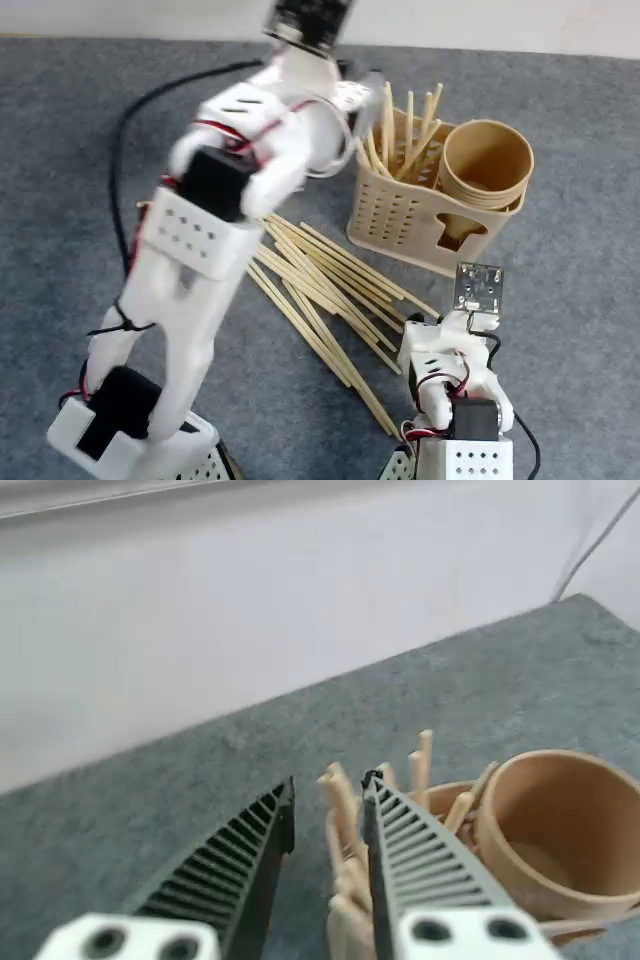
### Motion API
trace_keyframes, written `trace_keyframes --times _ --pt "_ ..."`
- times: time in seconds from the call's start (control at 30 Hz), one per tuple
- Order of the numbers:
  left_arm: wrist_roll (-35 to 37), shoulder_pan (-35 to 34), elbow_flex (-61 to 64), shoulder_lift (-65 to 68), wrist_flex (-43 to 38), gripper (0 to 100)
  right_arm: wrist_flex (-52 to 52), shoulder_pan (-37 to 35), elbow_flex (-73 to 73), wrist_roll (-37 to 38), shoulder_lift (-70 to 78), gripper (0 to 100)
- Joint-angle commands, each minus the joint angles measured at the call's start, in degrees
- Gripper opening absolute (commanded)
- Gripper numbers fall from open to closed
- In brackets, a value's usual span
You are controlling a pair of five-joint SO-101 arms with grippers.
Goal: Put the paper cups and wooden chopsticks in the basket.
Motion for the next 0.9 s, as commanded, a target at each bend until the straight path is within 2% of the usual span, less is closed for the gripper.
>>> trace_keyframes --times 0.0,0.13,0.27,0.4,0.63,0.77,0.87 --pt "0.5 -7.1 -9.5 -1.0 11.5 13 -1.5 0.7 4.3 0.0 -0.7 12.3" --pt "-0.2 -15.3 -13.8 -1.0 18.8 13 -1.5 0.7 4.3 0.0 -0.7 12.3" --pt "-7.6 -21.9 -14.2 -0.6 23.4 17 -1.5 0.7 4.3 0.0 -0.7 12.3" --pt "-11.7 -28.6 -12.0 -0.3 26.0 17 -1.5 0.7 4.3 0.0 -0.7 12.3" --pt "-26.0 -34.2 5.8 -0.3 18.4 17 -1.5 0.7 4.3 0.0 -0.7 12.3" --pt "-35.5 -34.0 15.7 -0.3 13.4 17 -1.5 0.7 4.3 0.0 -0.7 12.3" --pt "-39.8 -33.3 21.2 -0.3 9.3 17 -1.5 0.7 4.3 -0.1 -0.7 12.3"
